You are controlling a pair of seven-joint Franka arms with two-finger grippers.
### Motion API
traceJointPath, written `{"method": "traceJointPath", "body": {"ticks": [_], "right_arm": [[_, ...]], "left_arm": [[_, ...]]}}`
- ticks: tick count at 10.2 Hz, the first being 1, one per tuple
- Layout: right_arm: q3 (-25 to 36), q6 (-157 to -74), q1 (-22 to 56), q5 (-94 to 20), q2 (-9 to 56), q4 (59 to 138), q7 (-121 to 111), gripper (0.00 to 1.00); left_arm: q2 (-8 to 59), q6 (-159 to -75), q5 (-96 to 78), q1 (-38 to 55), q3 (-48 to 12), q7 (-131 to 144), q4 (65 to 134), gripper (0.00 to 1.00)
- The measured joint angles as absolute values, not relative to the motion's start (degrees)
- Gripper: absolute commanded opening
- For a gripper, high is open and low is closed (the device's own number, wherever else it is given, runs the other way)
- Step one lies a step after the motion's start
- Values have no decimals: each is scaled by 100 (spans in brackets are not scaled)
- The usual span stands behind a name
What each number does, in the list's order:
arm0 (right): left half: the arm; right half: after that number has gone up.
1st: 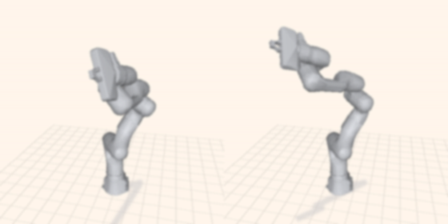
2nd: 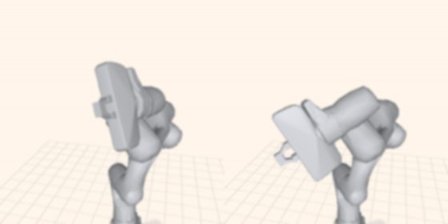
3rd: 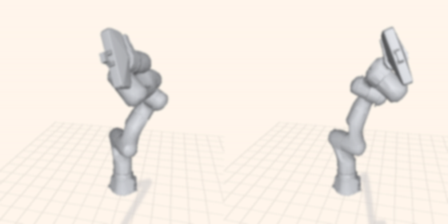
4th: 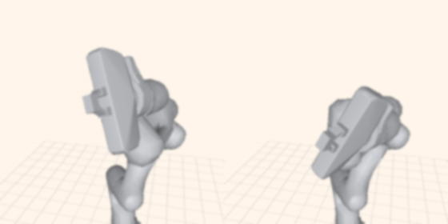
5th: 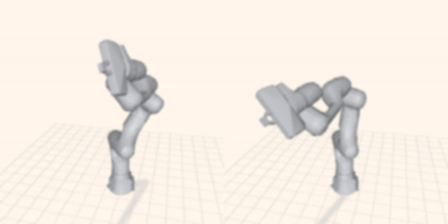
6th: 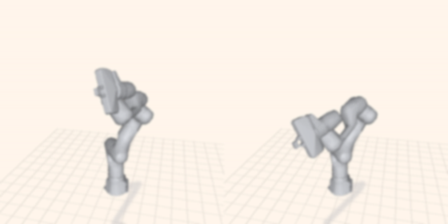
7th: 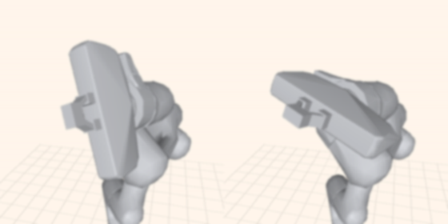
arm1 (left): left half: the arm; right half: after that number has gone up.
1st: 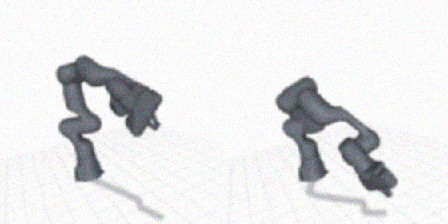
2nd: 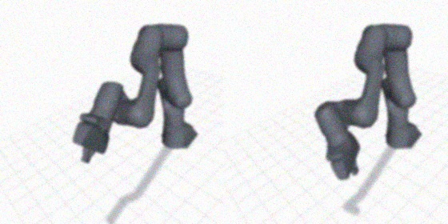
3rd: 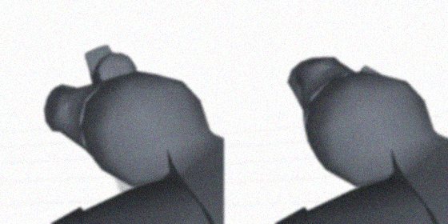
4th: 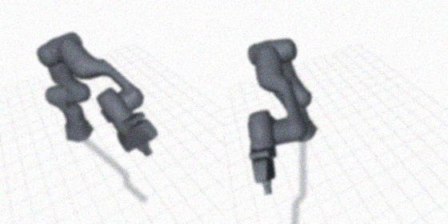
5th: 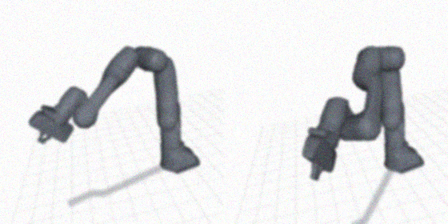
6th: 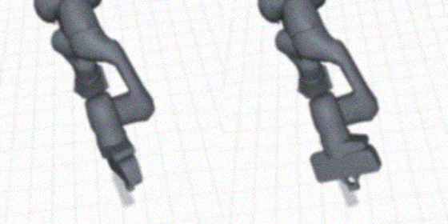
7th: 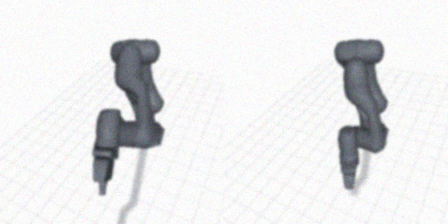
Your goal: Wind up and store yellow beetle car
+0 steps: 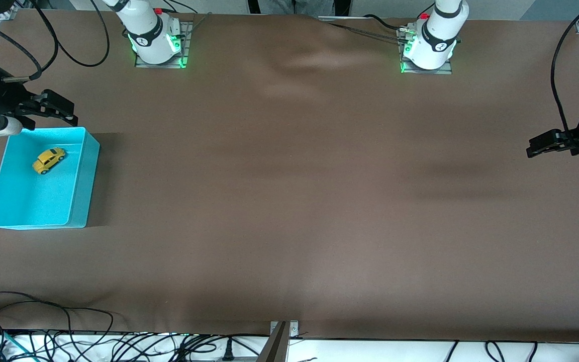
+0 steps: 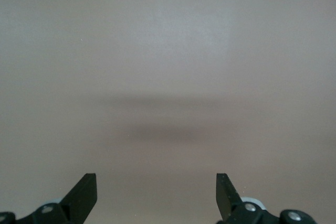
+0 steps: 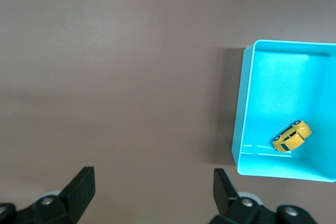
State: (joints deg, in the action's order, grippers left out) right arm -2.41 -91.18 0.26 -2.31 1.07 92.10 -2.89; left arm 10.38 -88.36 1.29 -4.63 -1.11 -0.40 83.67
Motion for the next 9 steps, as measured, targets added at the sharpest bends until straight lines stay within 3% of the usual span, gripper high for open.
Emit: {"method": "traceJointPath", "body": {"ticks": [9], "right_arm": [[-241,-9118,45,-156,164,9209,-292,100]], "left_arm": [[1037,-8846,-55,-484,-77,-155,8406,100]]}}
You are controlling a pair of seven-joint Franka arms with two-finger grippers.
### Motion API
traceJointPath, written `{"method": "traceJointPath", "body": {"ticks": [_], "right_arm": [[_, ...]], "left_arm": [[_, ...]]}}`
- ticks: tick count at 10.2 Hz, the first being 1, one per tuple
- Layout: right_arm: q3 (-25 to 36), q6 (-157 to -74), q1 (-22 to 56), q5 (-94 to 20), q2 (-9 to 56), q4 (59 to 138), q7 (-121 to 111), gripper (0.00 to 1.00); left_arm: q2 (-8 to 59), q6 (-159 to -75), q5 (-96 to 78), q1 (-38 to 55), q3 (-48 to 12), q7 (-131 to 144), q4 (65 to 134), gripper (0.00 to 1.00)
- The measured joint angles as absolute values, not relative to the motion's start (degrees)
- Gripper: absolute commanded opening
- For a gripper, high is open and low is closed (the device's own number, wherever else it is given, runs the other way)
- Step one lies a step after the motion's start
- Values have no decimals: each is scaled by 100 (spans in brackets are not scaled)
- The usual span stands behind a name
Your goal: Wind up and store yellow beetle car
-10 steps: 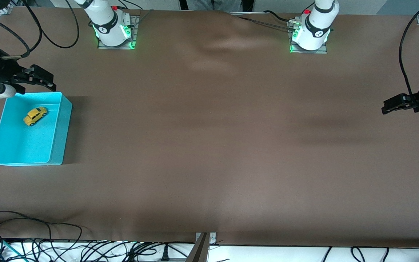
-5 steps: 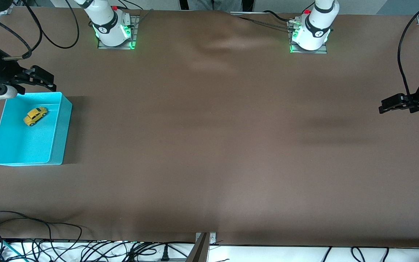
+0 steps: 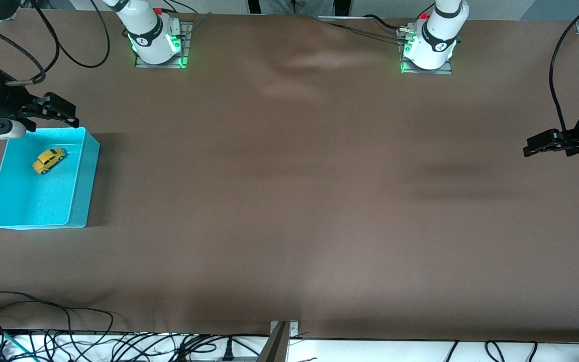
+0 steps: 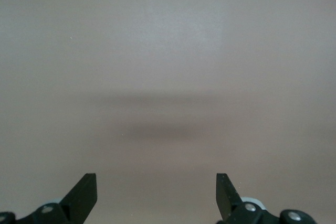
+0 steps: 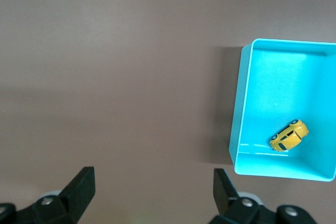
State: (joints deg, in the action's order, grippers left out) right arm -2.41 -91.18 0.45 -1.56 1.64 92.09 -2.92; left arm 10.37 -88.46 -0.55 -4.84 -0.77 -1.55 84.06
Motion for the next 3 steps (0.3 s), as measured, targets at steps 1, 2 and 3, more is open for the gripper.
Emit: {"method": "traceJointPath", "body": {"ticks": [1,2,3], "right_arm": [[-241,-9087,45,-156,158,9201,-292,100],[-241,-9016,47,-156,150,9158,-292,100],[-241,-8946,50,-156,147,9070,-291,100]], "left_arm": [[1037,-8846,-55,-484,-78,-156,8406,100],[1037,-8846,-55,-484,-78,-158,8415,100],[1037,-8857,-55,-484,-78,-159,8445,100]]}}
